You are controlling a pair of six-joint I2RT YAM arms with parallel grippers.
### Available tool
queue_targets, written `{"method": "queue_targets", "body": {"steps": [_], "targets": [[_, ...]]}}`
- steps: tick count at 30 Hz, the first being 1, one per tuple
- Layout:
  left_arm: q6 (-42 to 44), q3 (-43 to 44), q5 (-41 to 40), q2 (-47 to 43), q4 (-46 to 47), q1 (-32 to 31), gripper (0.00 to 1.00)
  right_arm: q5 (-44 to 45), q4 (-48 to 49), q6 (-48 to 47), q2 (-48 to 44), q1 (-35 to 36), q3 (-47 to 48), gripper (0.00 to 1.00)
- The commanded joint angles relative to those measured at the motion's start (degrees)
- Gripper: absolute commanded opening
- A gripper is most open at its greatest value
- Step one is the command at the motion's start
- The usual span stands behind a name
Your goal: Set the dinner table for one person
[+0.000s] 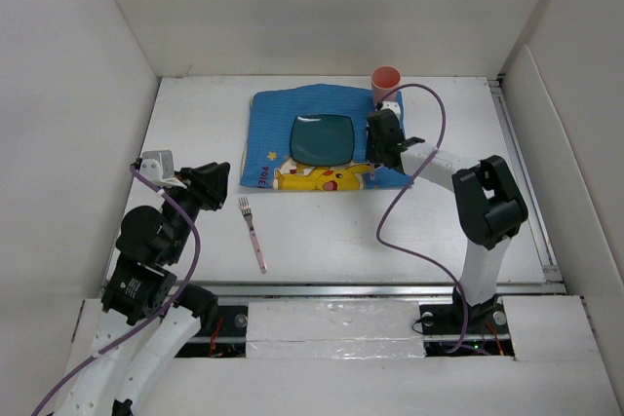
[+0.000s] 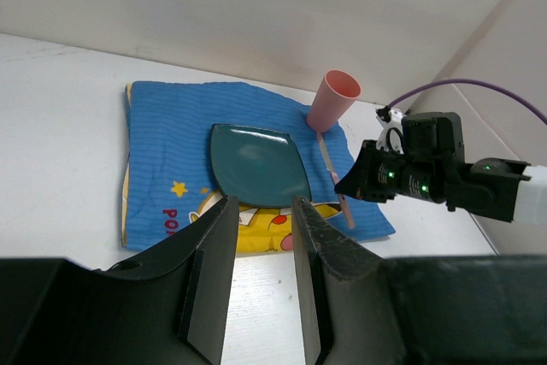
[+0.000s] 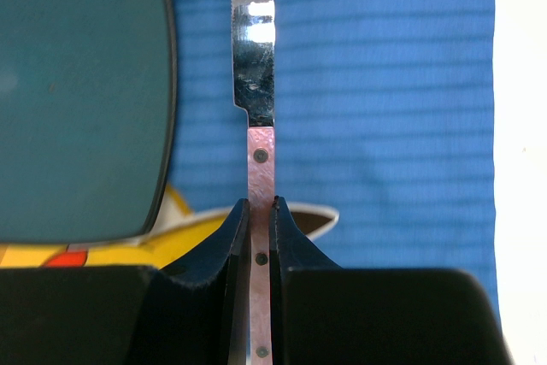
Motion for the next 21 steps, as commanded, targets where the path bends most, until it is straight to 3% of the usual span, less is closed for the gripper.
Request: {"method": "queue_targets", "body": {"steps": [1, 18, 21], "targets": [[0.1, -0.2, 0.0, 0.5, 2.0, 0.4, 0.28, -1.7, 2.1, 0.1, 1.5, -1.3, 5.5, 0.00], [0.1, -0.2, -0.9, 1.7, 1.8, 0.4, 0.29, -5.3, -1.1, -3.7, 10.3, -4.6, 12.6, 0.00], [0.1, -0.2, -1.2, 2.5, 1.7, 0.4, 0.30, -4.9, -1.2, -3.4, 9.7, -4.6, 11.7, 0.09]]}}
